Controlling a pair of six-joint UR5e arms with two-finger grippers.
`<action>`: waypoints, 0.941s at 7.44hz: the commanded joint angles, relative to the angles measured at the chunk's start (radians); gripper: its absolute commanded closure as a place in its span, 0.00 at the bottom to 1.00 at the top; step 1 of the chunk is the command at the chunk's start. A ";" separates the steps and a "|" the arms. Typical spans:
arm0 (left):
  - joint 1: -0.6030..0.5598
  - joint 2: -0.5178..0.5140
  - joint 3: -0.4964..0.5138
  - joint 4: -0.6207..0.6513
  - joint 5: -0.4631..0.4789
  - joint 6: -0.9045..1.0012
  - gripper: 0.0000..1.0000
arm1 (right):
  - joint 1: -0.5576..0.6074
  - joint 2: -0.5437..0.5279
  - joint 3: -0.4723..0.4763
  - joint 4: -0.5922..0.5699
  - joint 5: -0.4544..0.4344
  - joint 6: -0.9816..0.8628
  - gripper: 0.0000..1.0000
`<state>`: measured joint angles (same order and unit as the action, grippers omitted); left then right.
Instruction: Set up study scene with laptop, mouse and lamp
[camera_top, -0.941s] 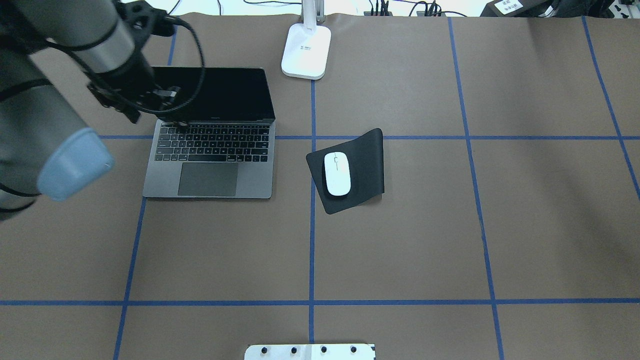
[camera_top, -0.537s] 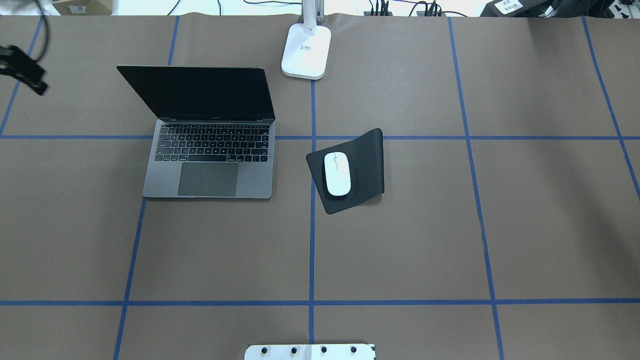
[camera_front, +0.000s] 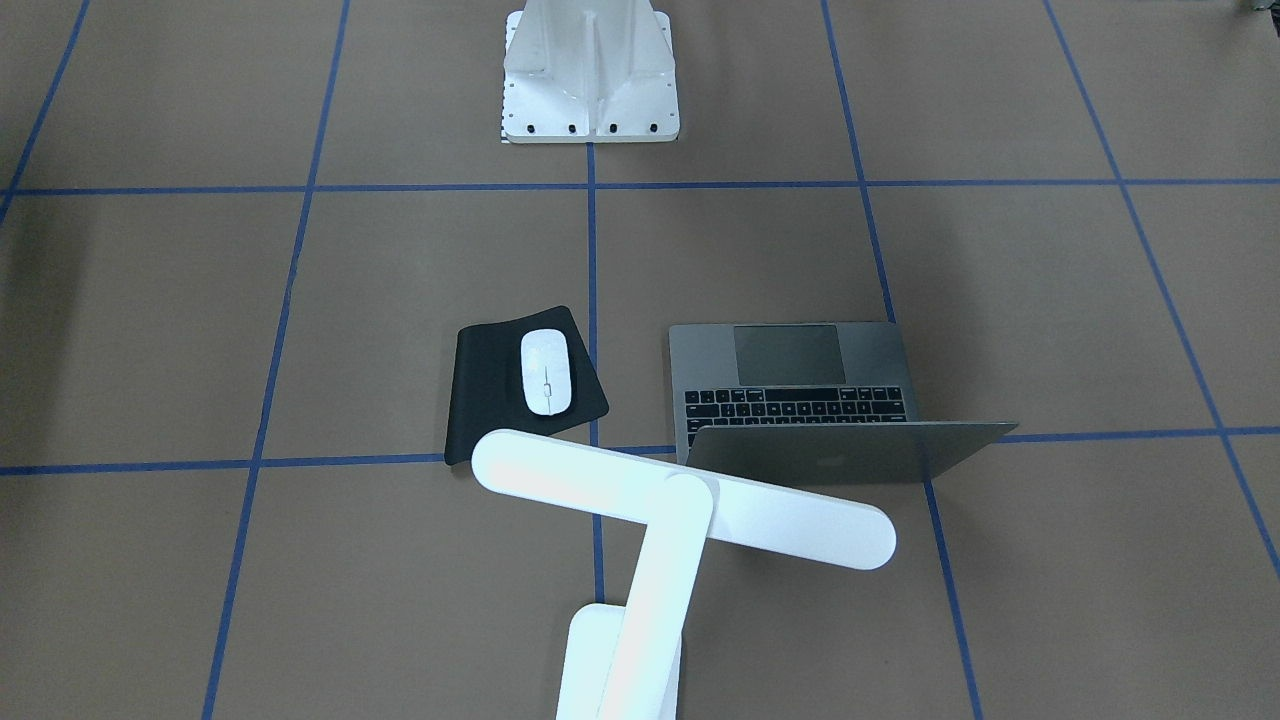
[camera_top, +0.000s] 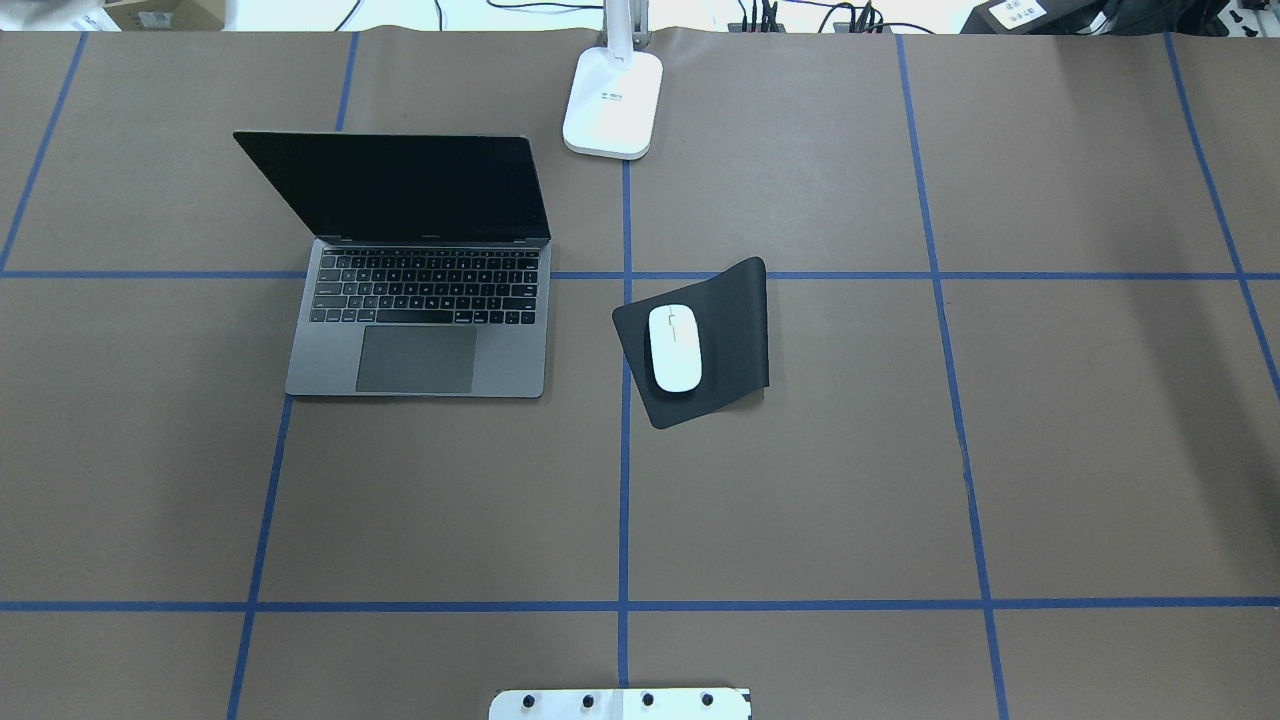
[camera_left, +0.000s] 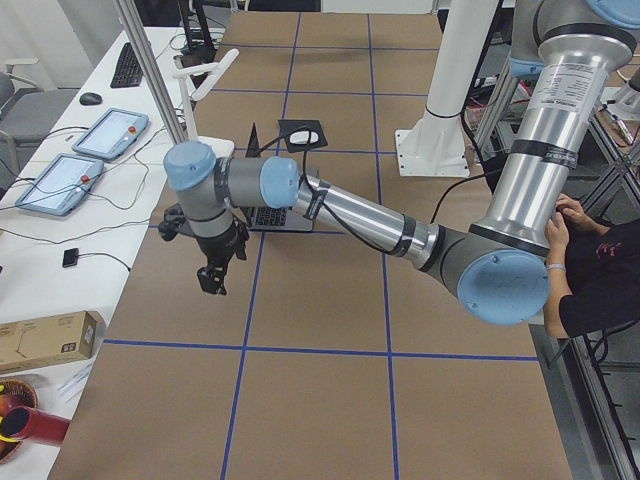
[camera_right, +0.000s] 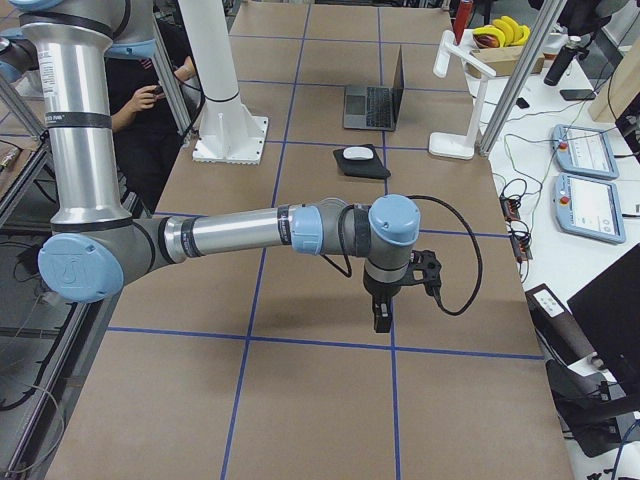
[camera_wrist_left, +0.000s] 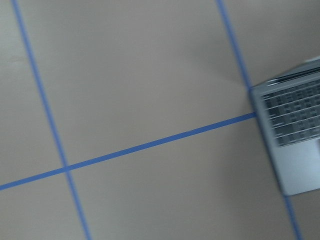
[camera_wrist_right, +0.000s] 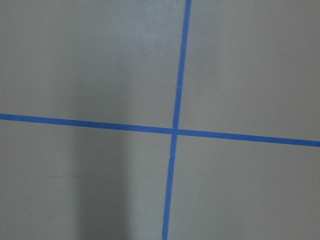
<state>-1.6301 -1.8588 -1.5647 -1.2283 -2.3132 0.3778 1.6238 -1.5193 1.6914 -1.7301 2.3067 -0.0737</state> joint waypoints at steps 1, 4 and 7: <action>-0.054 0.056 0.155 -0.100 -0.006 0.069 0.00 | 0.008 -0.018 0.016 0.000 -0.009 0.003 0.00; -0.053 0.307 -0.007 -0.225 -0.052 -0.053 0.00 | 0.008 -0.053 0.051 -0.006 -0.009 0.008 0.00; -0.050 0.400 -0.092 -0.254 -0.063 -0.102 0.00 | 0.008 -0.074 0.073 -0.019 -0.013 0.009 0.00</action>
<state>-1.6811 -1.4777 -1.6418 -1.4750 -2.3725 0.2877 1.6321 -1.5879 1.7591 -1.7410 2.2940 -0.0657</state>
